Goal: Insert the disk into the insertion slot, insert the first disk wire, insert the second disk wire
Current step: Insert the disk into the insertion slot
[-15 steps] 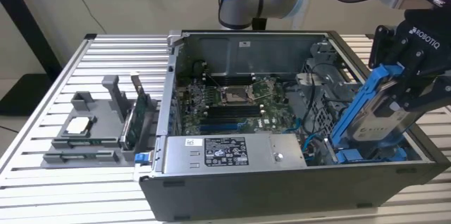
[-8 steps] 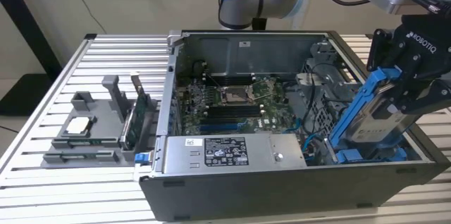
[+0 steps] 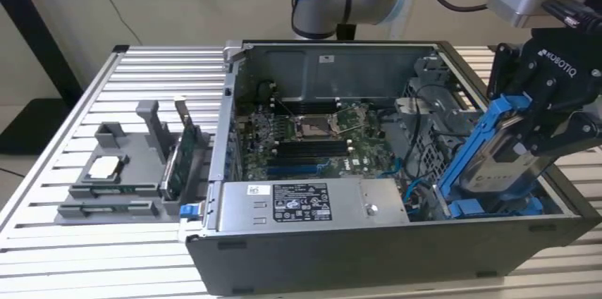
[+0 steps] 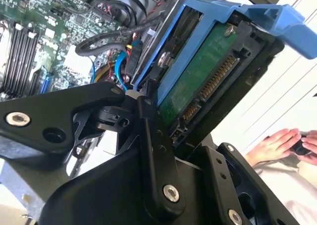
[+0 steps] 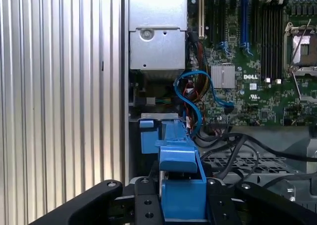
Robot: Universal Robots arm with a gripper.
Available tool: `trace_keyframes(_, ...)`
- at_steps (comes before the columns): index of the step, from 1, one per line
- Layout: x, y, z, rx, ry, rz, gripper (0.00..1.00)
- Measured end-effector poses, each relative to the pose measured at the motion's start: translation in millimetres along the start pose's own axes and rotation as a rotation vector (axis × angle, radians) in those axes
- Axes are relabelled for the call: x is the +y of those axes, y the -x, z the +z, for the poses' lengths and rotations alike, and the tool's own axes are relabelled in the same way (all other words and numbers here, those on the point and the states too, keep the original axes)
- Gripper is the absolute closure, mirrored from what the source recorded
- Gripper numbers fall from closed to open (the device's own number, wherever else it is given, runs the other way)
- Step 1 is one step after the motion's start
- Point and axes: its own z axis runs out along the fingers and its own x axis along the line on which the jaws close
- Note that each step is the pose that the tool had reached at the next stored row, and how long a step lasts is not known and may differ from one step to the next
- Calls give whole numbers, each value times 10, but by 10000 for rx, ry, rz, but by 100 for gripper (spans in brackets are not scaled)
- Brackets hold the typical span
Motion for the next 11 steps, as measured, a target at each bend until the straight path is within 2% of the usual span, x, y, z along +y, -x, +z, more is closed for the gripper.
trace_keyframes(7, -4, 1, 126, -4, 1, 1, 67)
trace_keyframes(11, -7, 4, 184, -34, 1, -1, 67)
